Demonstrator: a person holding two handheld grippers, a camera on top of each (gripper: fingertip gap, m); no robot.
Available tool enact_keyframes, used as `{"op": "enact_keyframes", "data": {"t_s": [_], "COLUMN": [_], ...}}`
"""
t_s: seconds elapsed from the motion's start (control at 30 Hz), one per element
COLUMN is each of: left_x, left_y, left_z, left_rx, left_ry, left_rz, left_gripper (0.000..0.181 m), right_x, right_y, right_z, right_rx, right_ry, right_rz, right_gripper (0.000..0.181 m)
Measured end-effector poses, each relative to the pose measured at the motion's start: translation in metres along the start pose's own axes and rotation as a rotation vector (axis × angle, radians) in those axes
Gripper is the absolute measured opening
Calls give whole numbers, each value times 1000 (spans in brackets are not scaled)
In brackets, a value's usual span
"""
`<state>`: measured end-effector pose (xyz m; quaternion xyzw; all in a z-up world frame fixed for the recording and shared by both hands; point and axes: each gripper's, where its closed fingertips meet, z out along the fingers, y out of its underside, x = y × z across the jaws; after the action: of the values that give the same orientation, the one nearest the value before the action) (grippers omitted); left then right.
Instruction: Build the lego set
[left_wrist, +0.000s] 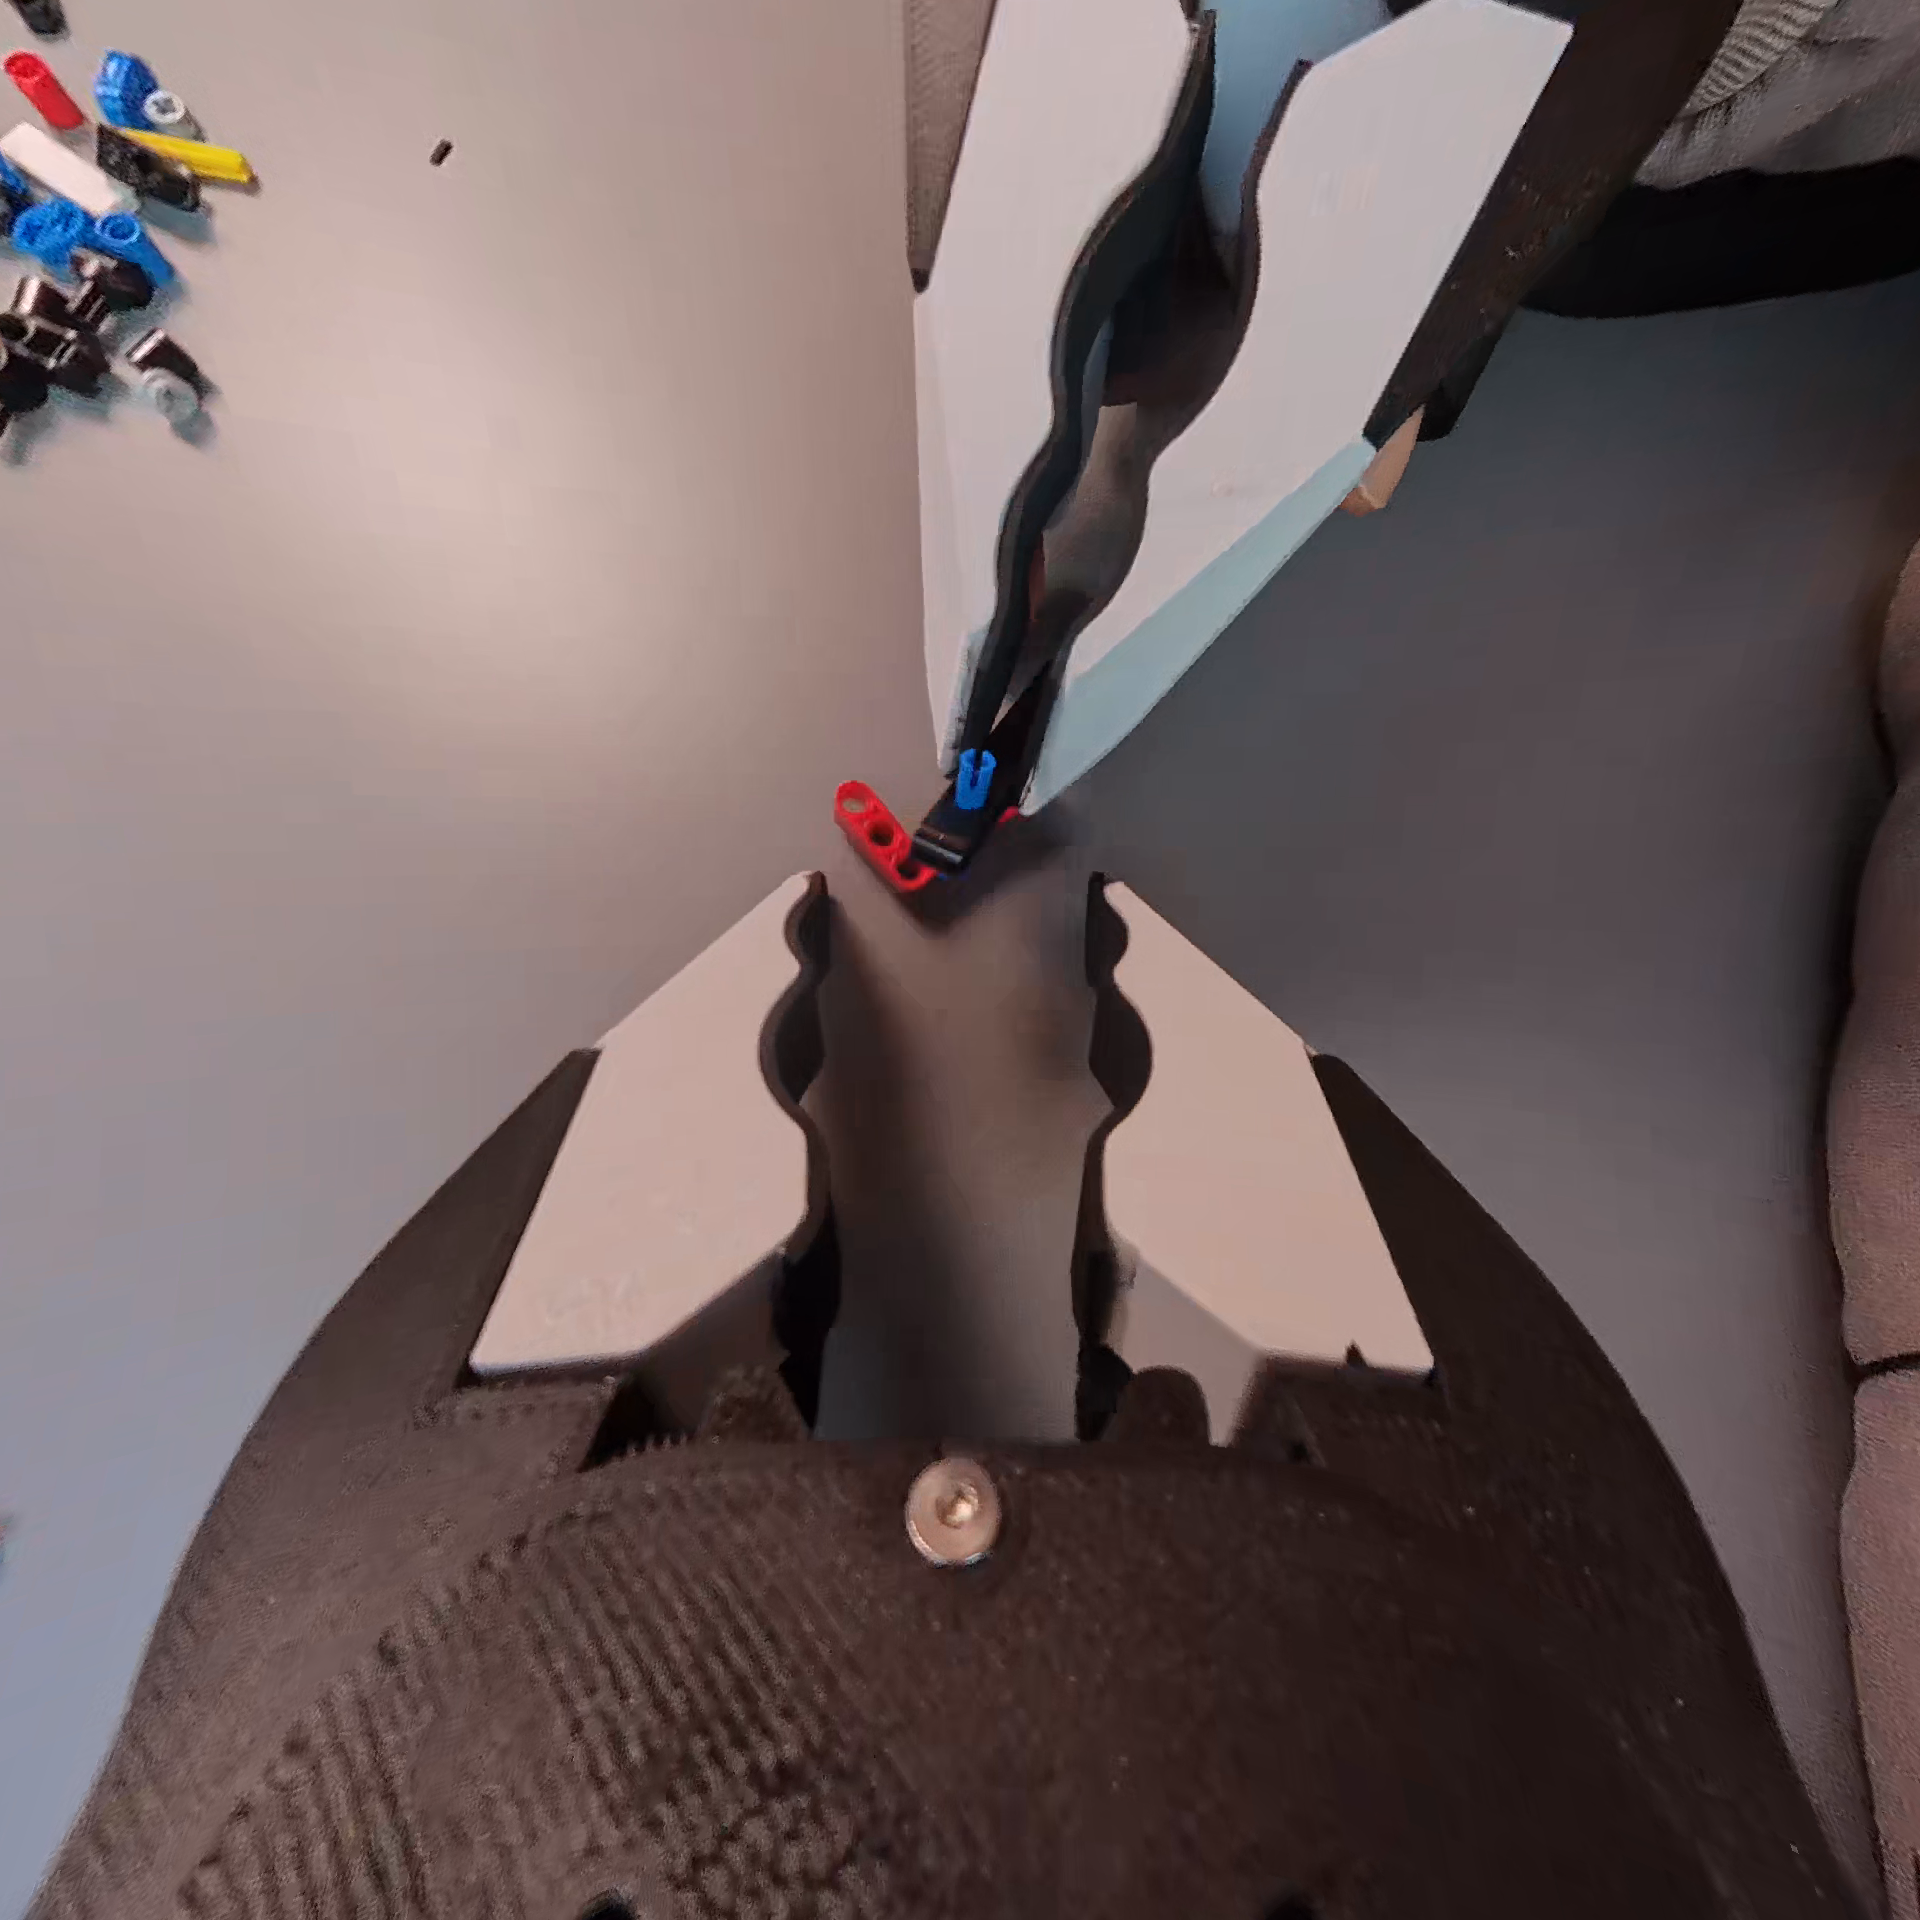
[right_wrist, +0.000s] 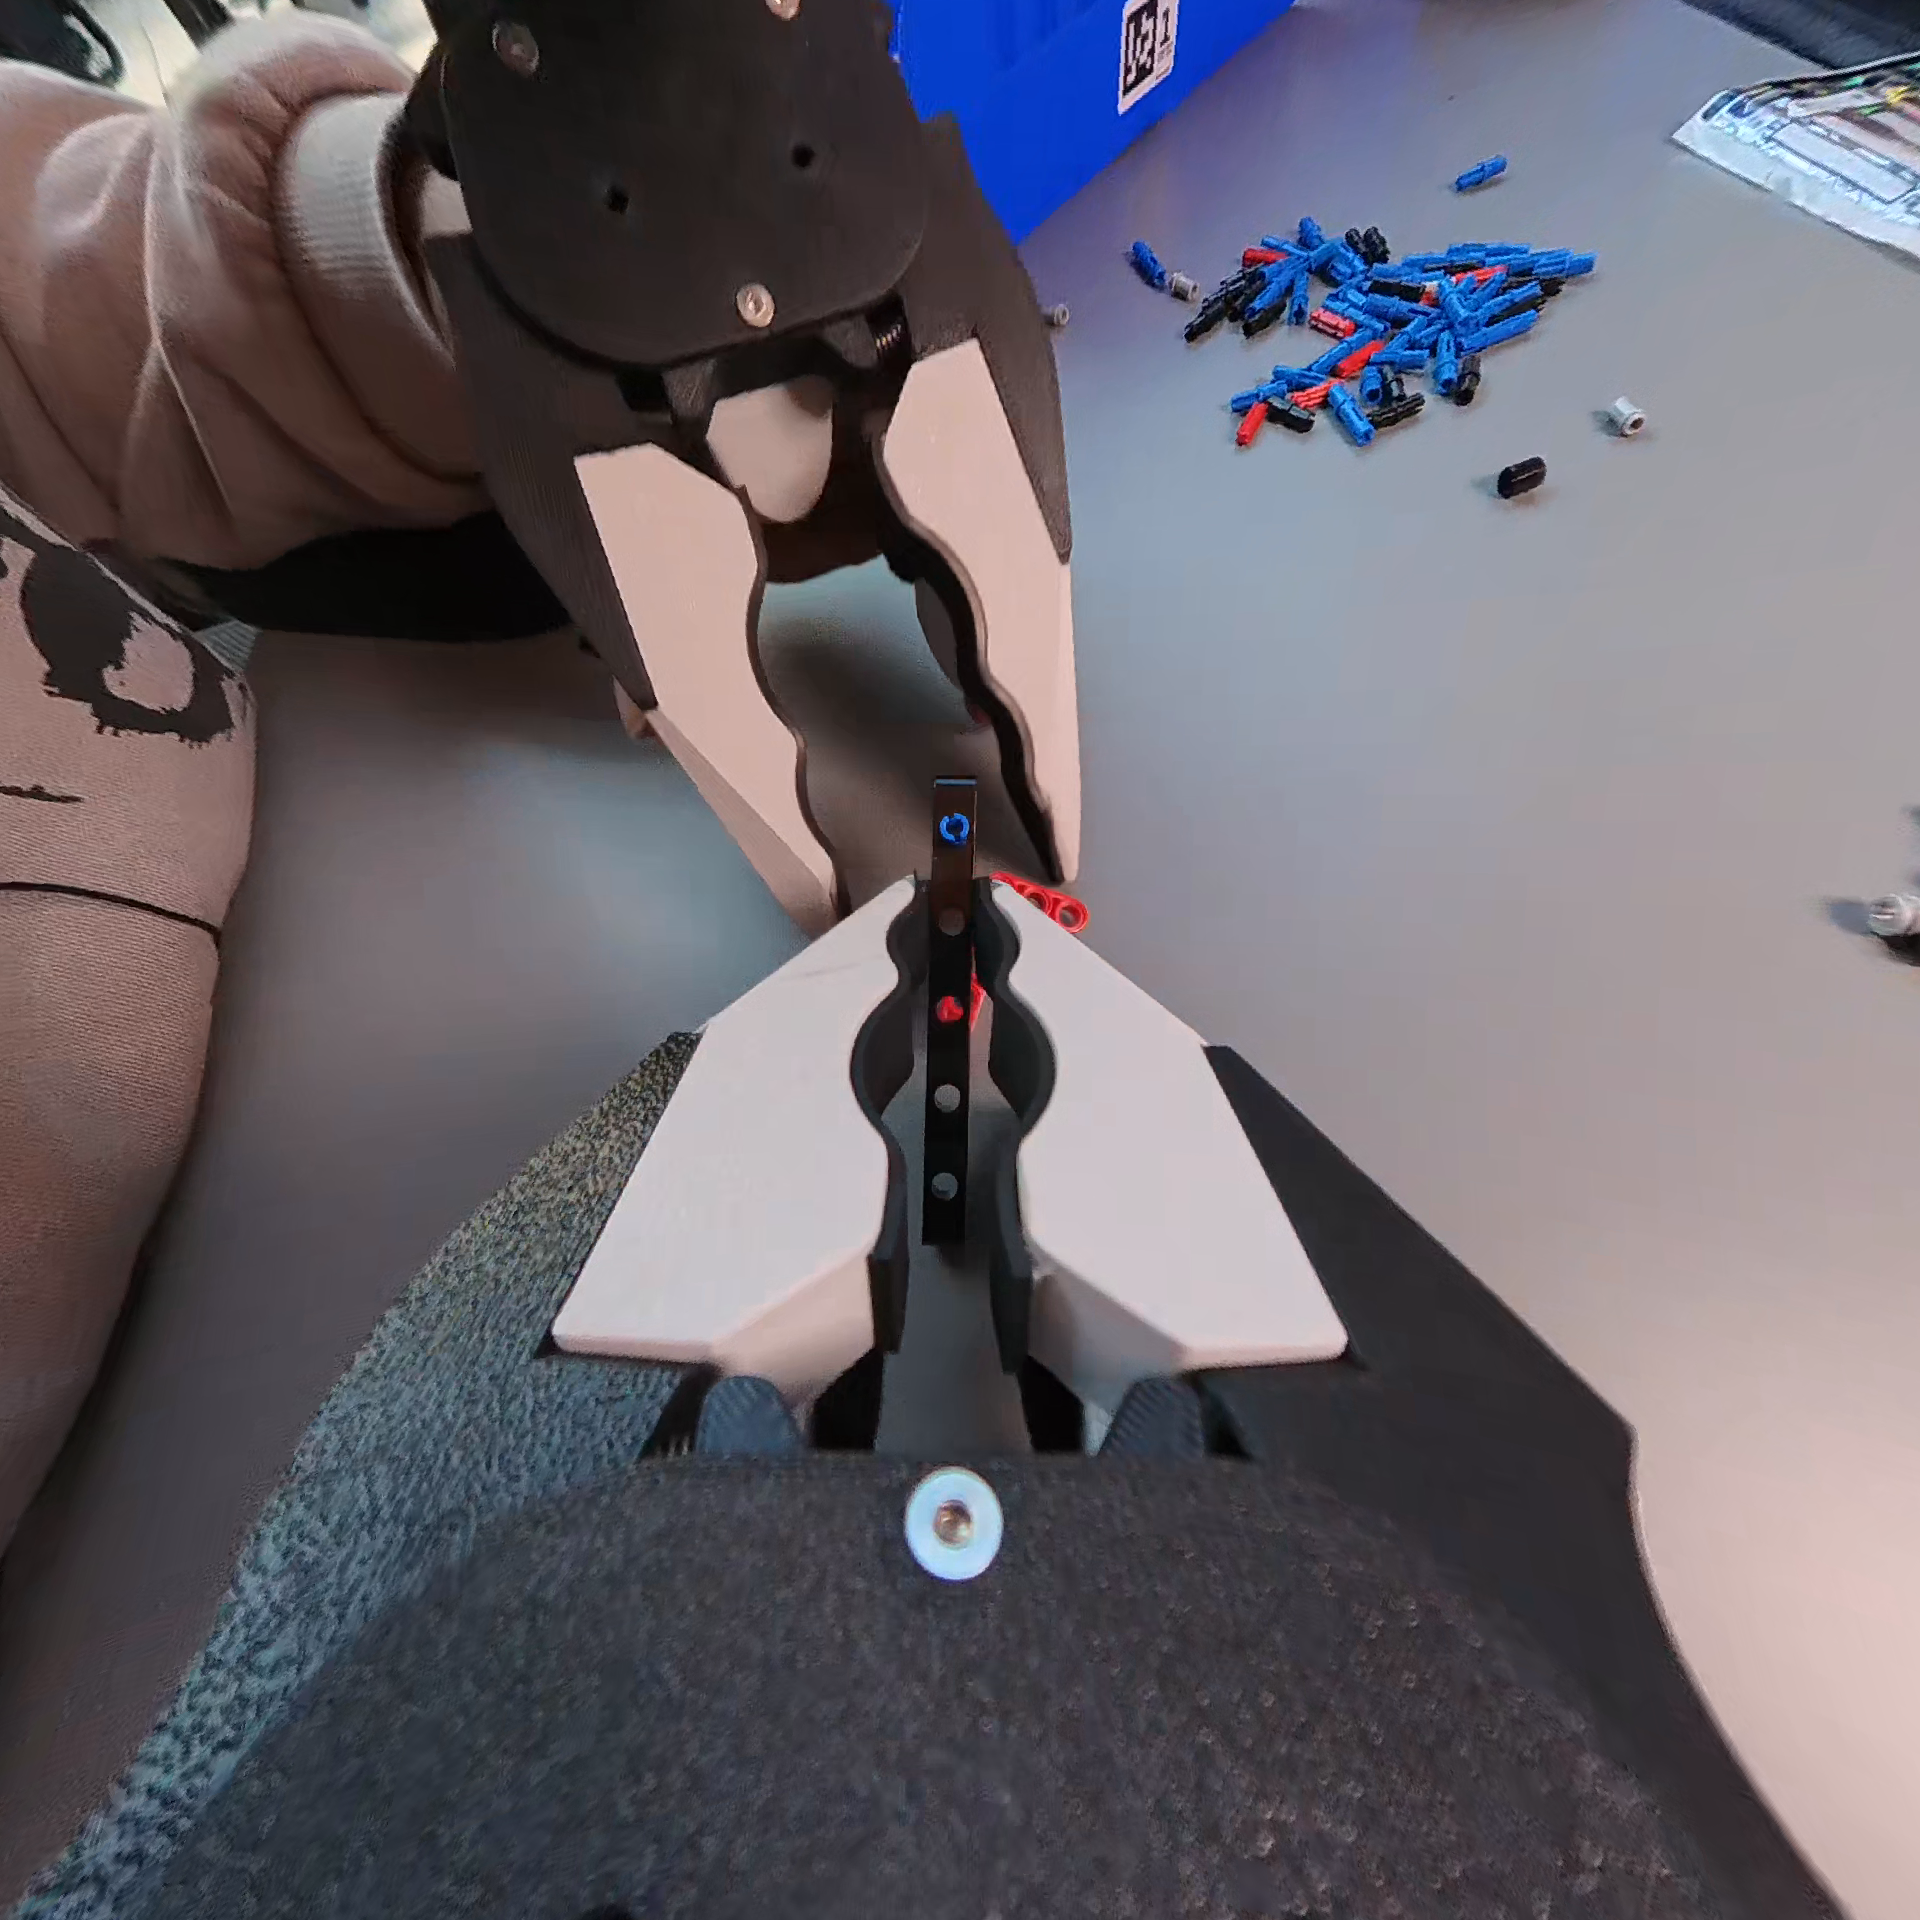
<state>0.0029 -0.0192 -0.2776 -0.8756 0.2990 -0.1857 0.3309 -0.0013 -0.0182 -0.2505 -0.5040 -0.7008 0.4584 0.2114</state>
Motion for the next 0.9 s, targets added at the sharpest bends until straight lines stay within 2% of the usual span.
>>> {"op": "enact_keyframes", "data": {"t_s": [0.03,0.13,0.2,0.3,0.47,0.53,0.63,0.73,0.83,0.87,0.9], "left_x": [-4,-14,-13,-5,6,10,14,20,17,6,1], "left_y": [4,11,7,-13,-47,-50,-52,-57,-52,-34,-20], "left_z": [-5,-18,-24,-35,-53,-53,-54,-62,-60,-53,-49], "left_rx": [-5,26,91,245,454,454,460,475,426,343,309], "left_ry": [-8,-34,-20,30,133,152,163,233,242,182,170], "left_rz": [-14,-37,-27,8,-57,-56,-51,-88,-95,-80,-109], "left_gripper": [53,53,43,28,17,4,3,3,2,3,2], "right_x": [0,1,2,0,-10,-14,-18,-22,-17,-3,17], "right_y": [0,-1,-9,-28,-44,-46,-48,-59,-65,-87,-102], "right_z": [3,10,8,-4,-19,-18,-21,-28,-35,-64,-97], "right_rx": [-15,-44,-13,101,243,256,273,356,422,612,737], "right_ry": [5,18,16,-39,-165,-184,-213,-241,-252,-265,-251], "right_rz": [-15,-49,-42,42,193,195,202,198,241,316,393], "right_gripper": [6,6,6,6,6,6,6,5,6,5,5]}}
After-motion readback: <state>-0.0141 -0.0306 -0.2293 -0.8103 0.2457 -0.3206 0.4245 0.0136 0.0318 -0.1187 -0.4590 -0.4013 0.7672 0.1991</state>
